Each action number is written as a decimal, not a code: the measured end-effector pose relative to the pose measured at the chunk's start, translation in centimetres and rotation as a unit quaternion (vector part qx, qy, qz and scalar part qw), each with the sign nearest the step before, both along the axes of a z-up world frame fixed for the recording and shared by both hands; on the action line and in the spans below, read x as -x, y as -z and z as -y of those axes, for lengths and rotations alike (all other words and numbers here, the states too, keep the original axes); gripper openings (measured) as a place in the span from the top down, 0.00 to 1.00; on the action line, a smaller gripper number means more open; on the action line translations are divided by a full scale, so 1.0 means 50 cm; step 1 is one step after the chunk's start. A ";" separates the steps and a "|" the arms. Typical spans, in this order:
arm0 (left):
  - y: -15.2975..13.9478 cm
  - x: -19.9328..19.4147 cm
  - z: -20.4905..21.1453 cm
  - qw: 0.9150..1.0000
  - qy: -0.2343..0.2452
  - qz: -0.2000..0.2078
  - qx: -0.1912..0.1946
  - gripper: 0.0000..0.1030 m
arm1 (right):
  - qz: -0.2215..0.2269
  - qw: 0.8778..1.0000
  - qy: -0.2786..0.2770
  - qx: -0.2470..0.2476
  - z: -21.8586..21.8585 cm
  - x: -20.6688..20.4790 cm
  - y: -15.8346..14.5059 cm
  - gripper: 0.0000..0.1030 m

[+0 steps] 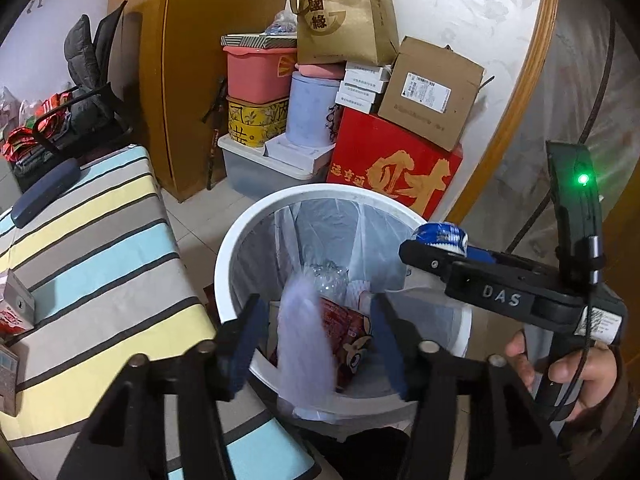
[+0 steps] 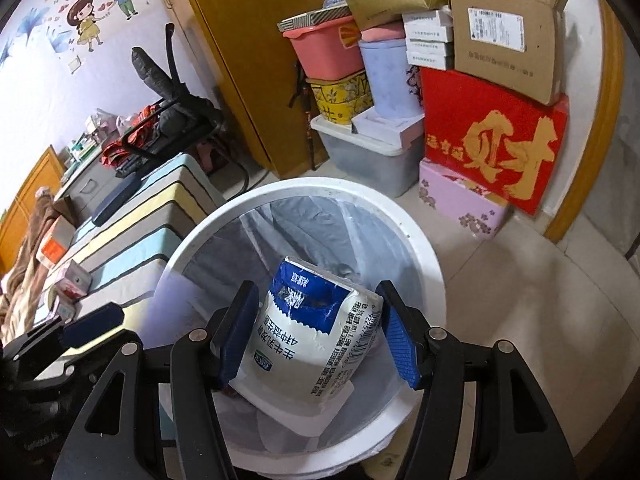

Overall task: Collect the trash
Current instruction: 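Carry foam net and milk bag over the wastebasket and open both tools, then move both tools back over the table toward the cartons and cup, then grasp the clear plastic cup with the left tool while the right tool grasps the purple juice carton, then carry plastic cup and purple carton toward the wastebasket, then open both tools over the wastebasket to drop cup and purple carton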

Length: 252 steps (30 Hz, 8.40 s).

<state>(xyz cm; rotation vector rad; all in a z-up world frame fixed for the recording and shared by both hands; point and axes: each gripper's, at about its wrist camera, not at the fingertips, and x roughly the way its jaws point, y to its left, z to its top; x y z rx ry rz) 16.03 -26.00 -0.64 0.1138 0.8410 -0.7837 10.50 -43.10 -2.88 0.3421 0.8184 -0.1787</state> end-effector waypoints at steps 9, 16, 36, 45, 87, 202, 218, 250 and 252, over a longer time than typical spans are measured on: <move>-0.009 -0.002 -0.021 1.000 -0.009 0.002 0.009 0.41 | 0.012 1.000 -0.001 0.012 -0.009 0.002 -0.012 0.35; -0.023 0.008 -0.047 1.000 -0.018 0.017 0.011 0.41 | 0.021 1.000 -0.005 0.009 -0.026 0.002 -0.022 0.35; -0.057 0.033 -0.199 0.994 -0.087 0.058 0.025 0.41 | 0.051 0.998 -0.029 0.008 -0.126 0.008 -0.053 0.35; -0.059 0.036 -0.304 0.989 -0.131 0.063 0.033 0.40 | 0.061 0.996 -0.060 0.001 -0.199 -0.002 -0.060 0.35; 0.083 -0.066 -0.738 0.952 -0.305 -0.013 -0.018 0.34 | 0.017 0.977 -0.208 -0.046 -0.550 -0.149 -0.008 0.35; -0.040 0.015 -0.389 0.986 -0.159 0.047 0.022 0.58 | 0.047 0.995 -0.087 0.032 -0.334 -0.005 -0.047 0.44; -0.054 0.022 -0.177 0.997 -0.056 0.047 0.017 0.58 | 0.041 0.998 -0.004 0.040 -0.169 0.036 -0.051 0.44; -0.001 0.007 0.008 1.000 0.006 0.011 -0.008 0.38 | -0.019 0.999 0.021 0.038 -0.027 0.023 -0.002 0.35; -0.002 0.008 0.002 1.000 0.006 0.011 -0.003 0.38 | -0.017 0.999 0.024 0.035 -0.025 0.024 -0.005 0.35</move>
